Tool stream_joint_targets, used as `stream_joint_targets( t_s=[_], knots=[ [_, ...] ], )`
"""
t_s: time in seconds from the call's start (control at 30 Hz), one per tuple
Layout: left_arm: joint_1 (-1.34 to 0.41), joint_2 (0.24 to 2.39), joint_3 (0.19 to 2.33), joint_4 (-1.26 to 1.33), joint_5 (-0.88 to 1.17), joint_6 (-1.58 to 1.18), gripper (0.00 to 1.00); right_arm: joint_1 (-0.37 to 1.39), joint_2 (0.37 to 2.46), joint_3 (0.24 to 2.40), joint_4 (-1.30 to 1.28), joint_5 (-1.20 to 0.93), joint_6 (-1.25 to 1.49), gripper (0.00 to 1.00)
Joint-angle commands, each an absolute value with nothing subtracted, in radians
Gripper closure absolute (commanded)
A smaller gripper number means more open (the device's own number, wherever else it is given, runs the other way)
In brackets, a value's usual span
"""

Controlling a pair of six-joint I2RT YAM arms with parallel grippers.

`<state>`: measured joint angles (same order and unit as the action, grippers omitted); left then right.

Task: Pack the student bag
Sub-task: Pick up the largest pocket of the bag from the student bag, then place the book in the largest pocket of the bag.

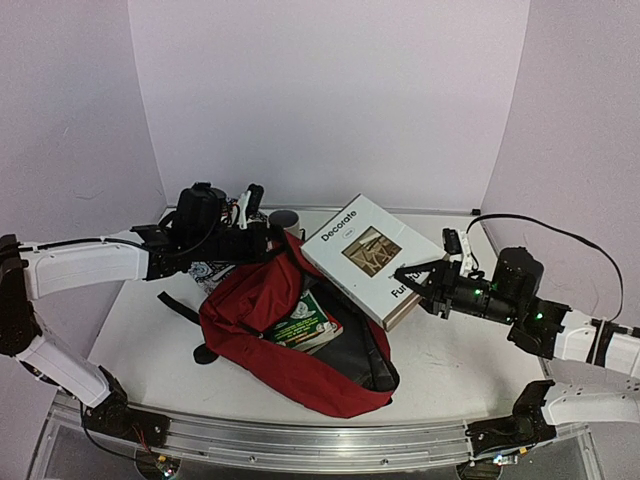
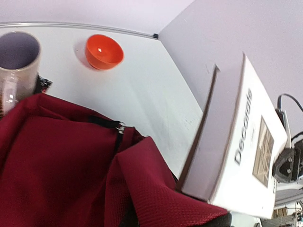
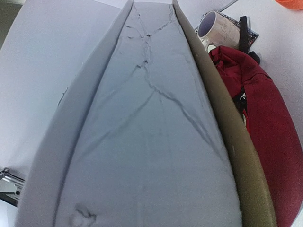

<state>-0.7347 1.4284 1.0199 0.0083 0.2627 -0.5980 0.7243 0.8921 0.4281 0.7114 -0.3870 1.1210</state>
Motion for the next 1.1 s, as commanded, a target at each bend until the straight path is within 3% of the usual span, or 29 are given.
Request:
stream_joint_targets(
  t_s=[0.0,0.43,1.07],
  knots=[
    [-0.677,1.399,1.130,-0.050,0.290,-0.530,1.00,0.742,0.862,0.414,0.740,-0.467,1.108,0.72],
    [-0.644,1.471,1.293,-0.122,0.338,-0.512,1.00,0.813,0.866,0.375,0.674,-0.519,1.100,0.72],
    [-0.645,1.365,1.249,-0.114,0.493,-0.605,1.00,0.856,1.056,0.391,0.734,-0.492,1.068,0.74]
  ],
)
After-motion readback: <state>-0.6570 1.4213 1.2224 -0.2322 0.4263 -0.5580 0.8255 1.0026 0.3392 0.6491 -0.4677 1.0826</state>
